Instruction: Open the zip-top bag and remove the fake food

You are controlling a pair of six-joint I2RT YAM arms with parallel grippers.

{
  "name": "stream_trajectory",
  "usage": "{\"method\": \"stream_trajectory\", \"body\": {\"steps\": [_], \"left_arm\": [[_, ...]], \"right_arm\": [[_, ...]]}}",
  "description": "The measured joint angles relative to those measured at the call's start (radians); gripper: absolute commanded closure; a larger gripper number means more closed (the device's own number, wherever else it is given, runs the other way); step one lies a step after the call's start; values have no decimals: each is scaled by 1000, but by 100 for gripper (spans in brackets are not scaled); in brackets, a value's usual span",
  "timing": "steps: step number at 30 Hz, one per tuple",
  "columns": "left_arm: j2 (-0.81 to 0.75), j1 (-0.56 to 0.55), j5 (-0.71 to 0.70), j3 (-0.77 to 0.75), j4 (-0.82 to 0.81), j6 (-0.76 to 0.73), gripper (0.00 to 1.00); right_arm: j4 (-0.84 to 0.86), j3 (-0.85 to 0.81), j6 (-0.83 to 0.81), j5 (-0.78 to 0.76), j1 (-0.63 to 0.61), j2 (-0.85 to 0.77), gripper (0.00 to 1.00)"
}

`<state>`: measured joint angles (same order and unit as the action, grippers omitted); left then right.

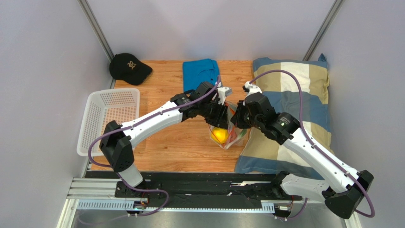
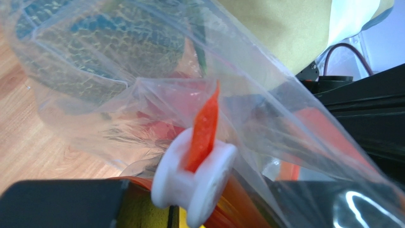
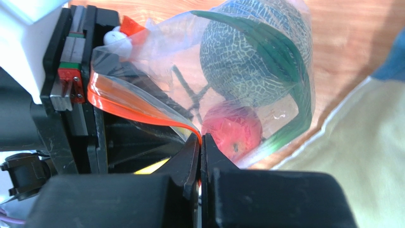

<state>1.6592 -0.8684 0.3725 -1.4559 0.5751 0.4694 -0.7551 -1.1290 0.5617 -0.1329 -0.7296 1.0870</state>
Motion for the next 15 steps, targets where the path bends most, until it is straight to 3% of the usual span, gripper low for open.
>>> {"method": "stream_trajectory", "body": {"steps": [15], "left_arm": [[25,-40,-112,61,54,-63,100]], "right_arm": [[-71,-54,119,-2,0,14,100]]}}
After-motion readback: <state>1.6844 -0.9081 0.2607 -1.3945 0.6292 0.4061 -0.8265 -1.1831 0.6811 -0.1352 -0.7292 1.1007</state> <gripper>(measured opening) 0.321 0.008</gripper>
